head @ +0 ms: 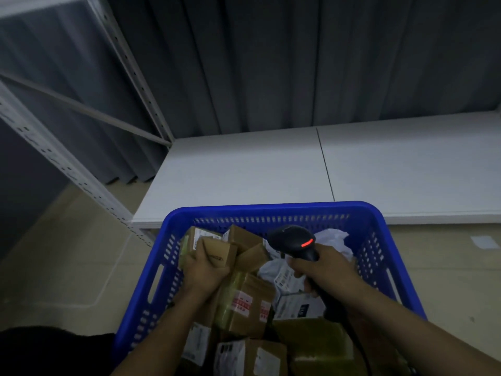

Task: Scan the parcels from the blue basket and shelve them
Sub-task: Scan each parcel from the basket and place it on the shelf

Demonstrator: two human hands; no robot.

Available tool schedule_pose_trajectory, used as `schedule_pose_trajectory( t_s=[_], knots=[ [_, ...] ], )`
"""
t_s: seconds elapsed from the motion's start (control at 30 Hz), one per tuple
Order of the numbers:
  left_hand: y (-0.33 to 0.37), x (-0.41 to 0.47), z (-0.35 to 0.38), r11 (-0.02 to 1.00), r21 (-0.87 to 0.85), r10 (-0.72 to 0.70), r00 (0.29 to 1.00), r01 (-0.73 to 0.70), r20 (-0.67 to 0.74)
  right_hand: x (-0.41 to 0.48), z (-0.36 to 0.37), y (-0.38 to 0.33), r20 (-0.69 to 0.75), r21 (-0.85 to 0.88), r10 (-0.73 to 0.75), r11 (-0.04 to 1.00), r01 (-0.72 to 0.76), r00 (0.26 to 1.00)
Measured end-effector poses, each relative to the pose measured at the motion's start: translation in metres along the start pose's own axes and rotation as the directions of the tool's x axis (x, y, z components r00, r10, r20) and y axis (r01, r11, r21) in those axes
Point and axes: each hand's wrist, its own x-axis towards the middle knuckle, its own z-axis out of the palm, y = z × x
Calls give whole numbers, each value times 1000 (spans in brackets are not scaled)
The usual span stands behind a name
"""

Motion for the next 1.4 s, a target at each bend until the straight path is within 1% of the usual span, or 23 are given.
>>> schedule_pose_trajectory(
  t_s=[0.07,0.13,0.23,0.3,0.37,0.43,0.47,0.53,0.57,0.67,0.73,0.8,0.87,0.93,1.0,1.03,1.1,1.13,1.2,1.23,1.27,1.33,1.4],
  knots=[
    [17,-13,-17,996,-45,76,991,-81,-112,-3,2,-3,-8,38,-19,999,19,1000],
    [38,-24,-36,984,-68,149,970,-165,-191,-6,6,-7,-17,93,-41,995,43,999],
    [70,-45,-67,951,-88,256,915,-296,-312,-12,11,-17,-21,187,-72,979,75,997],
    [90,-59,-82,923,-85,324,875,-376,-359,-15,14,-24,-22,307,-100,946,102,995],
    [108,-74,-91,905,-107,346,860,-411,-376,-21,16,-31,-21,430,-115,896,113,993],
    [124,-86,-94,897,-179,315,869,-403,-381,-29,19,-38,-18,534,-115,839,107,993],
    [130,-90,-93,890,-244,280,885,-384,-372,-32,19,-41,-11,598,-118,795,102,993],
    [138,-96,-91,857,-399,205,926,-327,-318,-38,18,-45,11,717,-131,692,83,991],
    [140,-98,-88,837,-453,193,940,-307,-280,-41,16,-46,21,753,-130,654,70,991],
    [139,-103,-86,825,-490,249,960,-281,-131,-47,8,-48,3,798,-105,600,61,994],
    [131,-105,-86,816,-514,329,943,-265,37,-47,2,-48,-5,819,-83,571,52,997],
    [119,-105,-84,816,-536,378,901,-217,211,-44,-4,-46,0,832,-56,554,31,998],
    [110,-106,-80,819,-547,384,875,-175,294,-41,-8,-42,-2,817,-24,577,15,1000],
    [104,-106,-75,811,-571,331,904,-125,271,-37,-10,-38,-29,767,20,642,9,999],
    [96,-102,-73,789,-612,224,954,-58,199,-33,-9,-33,-44,685,64,728,-16,997],
    [91,-97,-73,776,-630,159,975,-25,157,-33,-8,-32,-23,628,71,777,-40,997],
    [78,-86,-78,741,-671,31,995,38,90,-33,-8,-29,15,466,58,883,-58,998],
    [72,-82,-81,717,-695,-12,998,52,62,-33,-8,-27,14,371,39,928,-41,999],
    [61,-75,-90,702,-712,-67,997,25,-31,-34,-9,-26,-1,166,-32,986,32,999],
    [57,-73,-95,713,-701,-77,993,-6,-87,-34,-9,-26,-7,31,-86,996,87,996],
    [54,-71,-100,727,-686,-75,989,-35,-130,-35,-8,-26,-3,-123,-146,982,145,989],
    [50,-68,-109,771,-632,-49,980,-85,-192,-36,-7,-28,52,-390,-221,893,224,974],
    [49,-66,-116,829,-543,-1,972,-130,-233,-39,-5,-30,138,-550,-219,795,258,966]
  ],
)
